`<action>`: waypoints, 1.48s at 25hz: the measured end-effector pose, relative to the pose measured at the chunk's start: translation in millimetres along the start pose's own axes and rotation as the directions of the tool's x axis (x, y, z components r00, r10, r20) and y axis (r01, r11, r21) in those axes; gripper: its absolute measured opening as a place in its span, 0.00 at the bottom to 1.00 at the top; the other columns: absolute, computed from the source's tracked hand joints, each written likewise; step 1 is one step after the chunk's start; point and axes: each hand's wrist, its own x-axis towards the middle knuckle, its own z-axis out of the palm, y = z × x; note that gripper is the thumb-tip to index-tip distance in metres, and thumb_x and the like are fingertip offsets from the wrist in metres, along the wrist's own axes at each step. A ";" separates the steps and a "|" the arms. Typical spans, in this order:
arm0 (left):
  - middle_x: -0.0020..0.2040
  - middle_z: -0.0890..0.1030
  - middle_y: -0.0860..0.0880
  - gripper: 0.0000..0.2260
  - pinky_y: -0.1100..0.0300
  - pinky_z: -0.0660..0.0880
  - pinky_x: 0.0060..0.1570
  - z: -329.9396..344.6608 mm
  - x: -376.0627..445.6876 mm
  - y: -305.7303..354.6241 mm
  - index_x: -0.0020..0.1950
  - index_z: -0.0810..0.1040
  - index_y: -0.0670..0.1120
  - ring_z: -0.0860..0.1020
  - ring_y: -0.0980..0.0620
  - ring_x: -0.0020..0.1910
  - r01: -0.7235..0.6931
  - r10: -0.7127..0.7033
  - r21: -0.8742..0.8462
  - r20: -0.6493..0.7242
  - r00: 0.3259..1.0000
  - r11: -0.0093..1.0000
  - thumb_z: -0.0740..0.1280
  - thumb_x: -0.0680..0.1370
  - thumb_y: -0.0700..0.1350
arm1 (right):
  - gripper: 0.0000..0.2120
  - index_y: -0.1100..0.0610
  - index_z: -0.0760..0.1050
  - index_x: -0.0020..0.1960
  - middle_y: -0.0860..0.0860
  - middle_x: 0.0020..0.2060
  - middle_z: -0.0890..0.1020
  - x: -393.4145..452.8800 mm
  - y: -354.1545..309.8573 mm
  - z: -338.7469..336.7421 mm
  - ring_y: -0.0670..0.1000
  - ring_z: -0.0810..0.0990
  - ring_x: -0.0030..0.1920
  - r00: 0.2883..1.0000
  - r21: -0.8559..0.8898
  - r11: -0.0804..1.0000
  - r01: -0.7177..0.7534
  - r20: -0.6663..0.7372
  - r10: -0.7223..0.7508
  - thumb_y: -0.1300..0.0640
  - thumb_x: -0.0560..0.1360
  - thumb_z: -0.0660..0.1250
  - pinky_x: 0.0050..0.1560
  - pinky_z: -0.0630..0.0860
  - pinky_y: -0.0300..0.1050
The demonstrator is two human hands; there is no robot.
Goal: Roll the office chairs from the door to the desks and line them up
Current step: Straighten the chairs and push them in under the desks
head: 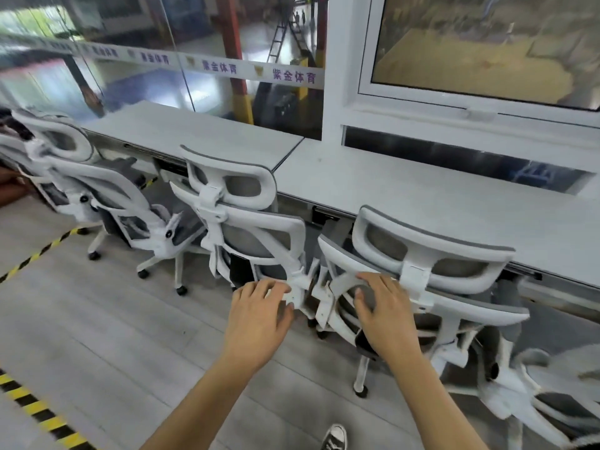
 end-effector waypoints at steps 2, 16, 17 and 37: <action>0.56 0.76 0.54 0.12 0.51 0.69 0.57 4.6 20.0 -25.4 0.59 0.76 0.53 0.74 0.48 0.53 0.018 -0.018 -0.007 0.027 0.999 1.000 0.61 0.79 0.54 | 0.13 0.51 0.77 0.62 0.47 0.57 0.80 21.1 -10.0 20.8 0.53 0.75 0.57 1.000 0.003 1.000 -0.014 0.017 0.014 0.57 0.78 0.66 0.59 0.66 0.45; 0.65 0.77 0.47 0.20 0.48 0.74 0.61 86.6 217.1 -138.8 0.69 0.71 0.48 0.75 0.44 0.63 -0.318 0.308 0.033 0.176 0.935 0.948 0.55 0.81 0.54 | 0.18 0.49 0.72 0.67 0.50 0.59 0.79 150.4 -4.9 134.9 0.54 0.76 0.57 0.965 -0.217 0.964 -0.155 0.175 0.194 0.52 0.78 0.65 0.60 0.71 0.50; 0.66 0.76 0.46 0.20 0.48 0.73 0.63 96.1 228.5 -143.5 0.70 0.70 0.47 0.74 0.44 0.64 -0.343 0.325 0.054 0.210 0.922 0.938 0.55 0.80 0.53 | 0.18 0.49 0.71 0.68 0.50 0.59 0.79 150.5 -4.2 138.4 0.54 0.76 0.57 0.957 -0.250 0.954 -0.166 0.193 0.217 0.51 0.78 0.64 0.59 0.71 0.49; 0.41 0.75 0.47 0.15 0.52 0.71 0.44 118.2 255.0 -224.8 0.51 0.77 0.49 0.71 0.46 0.39 -0.264 0.241 0.206 0.129 0.962 0.942 0.60 0.80 0.59 | 0.15 0.52 0.80 0.54 0.49 0.43 0.84 153.0 -7.1 169.4 0.56 0.82 0.41 0.932 -0.513 0.796 -0.321 -0.020 0.363 0.51 0.70 0.77 0.43 0.76 0.50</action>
